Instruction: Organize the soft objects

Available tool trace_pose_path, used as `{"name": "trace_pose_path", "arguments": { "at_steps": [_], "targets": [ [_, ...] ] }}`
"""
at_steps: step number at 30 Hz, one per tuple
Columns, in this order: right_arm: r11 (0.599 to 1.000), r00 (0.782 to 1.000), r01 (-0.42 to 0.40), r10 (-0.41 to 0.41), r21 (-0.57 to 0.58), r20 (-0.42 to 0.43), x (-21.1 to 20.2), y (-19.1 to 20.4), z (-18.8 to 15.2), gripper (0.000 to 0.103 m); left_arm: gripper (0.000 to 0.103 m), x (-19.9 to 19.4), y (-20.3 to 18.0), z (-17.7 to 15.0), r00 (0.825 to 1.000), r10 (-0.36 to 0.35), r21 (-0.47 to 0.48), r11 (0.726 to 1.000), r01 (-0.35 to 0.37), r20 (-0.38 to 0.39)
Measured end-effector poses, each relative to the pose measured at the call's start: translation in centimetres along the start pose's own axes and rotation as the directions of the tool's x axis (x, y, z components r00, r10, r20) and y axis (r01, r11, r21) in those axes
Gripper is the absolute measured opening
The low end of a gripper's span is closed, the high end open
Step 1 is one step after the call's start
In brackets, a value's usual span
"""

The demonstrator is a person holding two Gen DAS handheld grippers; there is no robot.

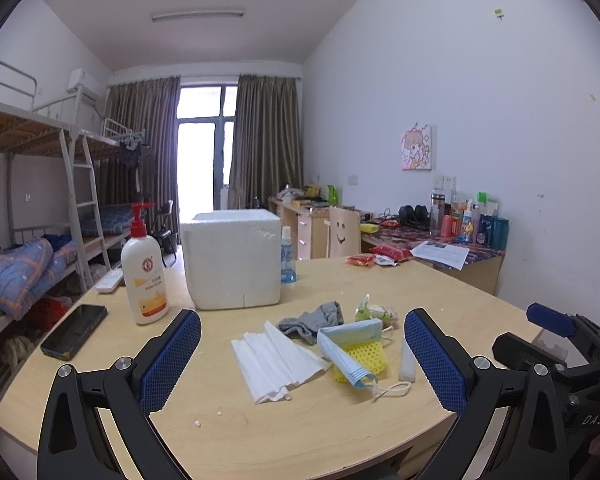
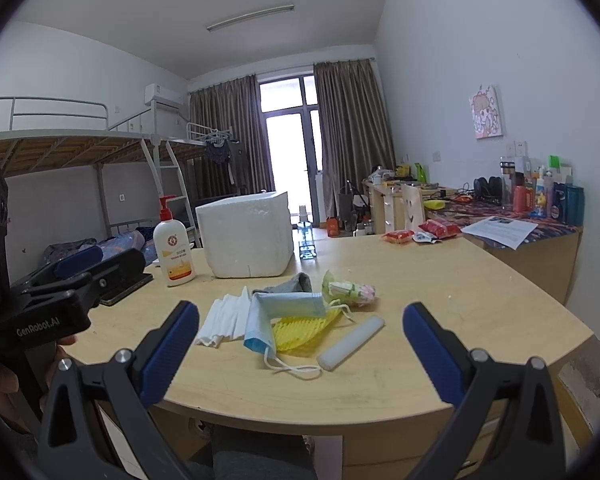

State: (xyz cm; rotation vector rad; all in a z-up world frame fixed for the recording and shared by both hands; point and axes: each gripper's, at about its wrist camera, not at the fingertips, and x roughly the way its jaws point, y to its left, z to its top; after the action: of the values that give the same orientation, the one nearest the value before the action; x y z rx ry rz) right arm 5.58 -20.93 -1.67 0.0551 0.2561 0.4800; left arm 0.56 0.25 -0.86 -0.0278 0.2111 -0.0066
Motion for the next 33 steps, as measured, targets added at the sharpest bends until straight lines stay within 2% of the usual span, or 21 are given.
{"name": "trace_pose_path", "arguments": {
  "at_steps": [5,16,24,33],
  "targets": [
    [1.000,1.000,0.004,-0.004,-0.004,-0.014,0.8,-0.2,-0.5,0.103,0.102,1.5,0.6,-0.9,0.998,-0.024,-0.010,1.000,0.023,-0.057],
    [1.000,0.994,0.026,-0.024,0.013,-0.110,4.7,-1.3,-1.7,0.103,0.102,5.5,1.9,-2.8,0.984,0.005,-0.020,1.000,-0.008,-0.179],
    [1.000,0.986,0.004,-0.002,0.010,-0.166,6.9,-1.3,-2.2,0.103,0.102,8.9,2.4,-3.3,0.960,0.041,-0.023,0.998,-0.050,-0.278],
    [0.999,0.977,-0.044,0.048,0.024,-0.210,8.8,-1.2,-1.9,0.103,0.101,12.4,3.4,-3.7,0.920,0.059,-0.047,0.995,-0.084,-0.389]
  ]
}}
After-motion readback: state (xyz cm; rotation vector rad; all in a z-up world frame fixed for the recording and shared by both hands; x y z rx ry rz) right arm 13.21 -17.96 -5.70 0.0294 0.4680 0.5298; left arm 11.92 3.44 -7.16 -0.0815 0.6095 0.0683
